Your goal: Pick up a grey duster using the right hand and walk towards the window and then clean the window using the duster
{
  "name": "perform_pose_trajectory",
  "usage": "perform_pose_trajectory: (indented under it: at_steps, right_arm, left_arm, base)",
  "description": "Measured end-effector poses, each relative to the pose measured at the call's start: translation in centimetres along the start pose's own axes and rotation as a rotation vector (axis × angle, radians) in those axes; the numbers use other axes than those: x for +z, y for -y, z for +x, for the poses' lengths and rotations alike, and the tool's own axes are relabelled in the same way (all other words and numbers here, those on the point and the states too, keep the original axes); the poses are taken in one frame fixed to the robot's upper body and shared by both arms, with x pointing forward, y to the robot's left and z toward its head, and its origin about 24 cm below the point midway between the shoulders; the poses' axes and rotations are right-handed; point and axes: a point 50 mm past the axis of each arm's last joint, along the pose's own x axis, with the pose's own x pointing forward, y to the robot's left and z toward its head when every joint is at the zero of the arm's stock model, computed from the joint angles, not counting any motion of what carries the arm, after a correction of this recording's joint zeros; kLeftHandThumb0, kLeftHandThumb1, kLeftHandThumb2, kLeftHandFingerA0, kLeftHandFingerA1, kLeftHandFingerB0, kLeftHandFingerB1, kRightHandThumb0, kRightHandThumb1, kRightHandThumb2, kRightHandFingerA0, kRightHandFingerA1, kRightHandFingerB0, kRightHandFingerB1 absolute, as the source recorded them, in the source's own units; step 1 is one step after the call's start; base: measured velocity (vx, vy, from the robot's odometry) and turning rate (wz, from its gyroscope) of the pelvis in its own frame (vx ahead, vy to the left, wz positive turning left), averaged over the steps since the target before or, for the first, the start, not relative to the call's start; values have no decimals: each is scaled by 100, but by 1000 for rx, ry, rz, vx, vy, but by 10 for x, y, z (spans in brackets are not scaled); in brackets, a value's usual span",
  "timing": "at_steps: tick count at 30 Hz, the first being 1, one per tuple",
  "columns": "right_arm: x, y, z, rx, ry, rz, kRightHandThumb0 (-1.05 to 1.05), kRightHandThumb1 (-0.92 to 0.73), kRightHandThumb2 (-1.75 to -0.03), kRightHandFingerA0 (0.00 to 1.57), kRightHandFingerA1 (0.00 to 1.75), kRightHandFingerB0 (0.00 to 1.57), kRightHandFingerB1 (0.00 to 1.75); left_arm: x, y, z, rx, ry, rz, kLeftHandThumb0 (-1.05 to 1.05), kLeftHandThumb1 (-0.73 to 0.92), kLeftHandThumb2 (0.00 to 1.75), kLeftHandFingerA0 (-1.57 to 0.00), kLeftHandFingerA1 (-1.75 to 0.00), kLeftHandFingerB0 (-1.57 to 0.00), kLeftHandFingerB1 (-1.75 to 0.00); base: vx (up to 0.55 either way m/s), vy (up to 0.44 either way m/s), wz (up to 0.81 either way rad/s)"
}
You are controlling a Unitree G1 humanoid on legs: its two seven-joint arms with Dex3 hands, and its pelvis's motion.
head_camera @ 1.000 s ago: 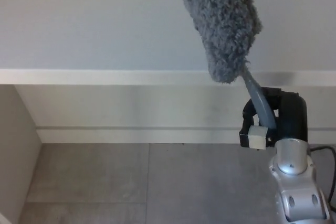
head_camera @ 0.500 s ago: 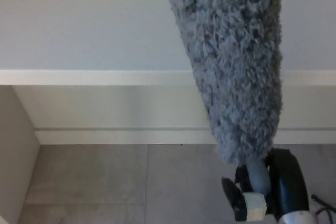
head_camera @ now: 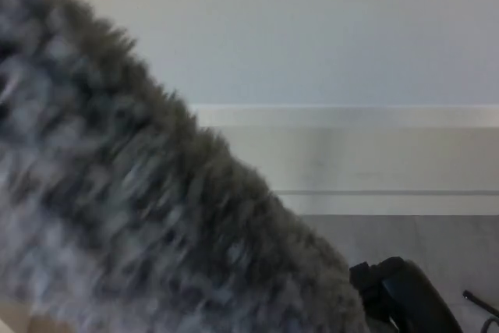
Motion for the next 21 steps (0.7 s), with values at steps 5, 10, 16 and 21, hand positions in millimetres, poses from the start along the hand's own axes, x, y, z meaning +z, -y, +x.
perform_pose_trajectory:
  at_steps: [5, 10, 16, 21]
  right_arm:
    - [7, 6, -9, 43, -37, -137, -20, 16, -125, 150, 118, 143, 107]
    - [4, 2, -16, 101, -99, -218, -25, 12, -119, 148, 117, 141, 105]
    - [-5, -12, -22, 165, -162, -221, -14, 13, -121, 146, 119, 138, 111]
    - [-6, -17, -20, 181, -174, -193, -4, 8, -123, 144, 117, 136, 110]
  left_arm:
    - [14, 2, 2, -14, 63, -15, 4, 65, 91, -90, -112, -78, -87]
    - [13, 3, 2, -26, 62, -24, 4, 64, 97, -96, -114, -80, -93]
    - [17, 8, 4, -49, 67, -50, 7, 58, 106, -98, -113, -82, -93]
    - [23, -2, 5, -26, 85, -63, 8, 61, 98, -94, -112, -82, -92]
  base:
    - [160, 63, 26]
    - [28, 41, 8]
    - [5, 329, 33]
    - [35, 258, 18]
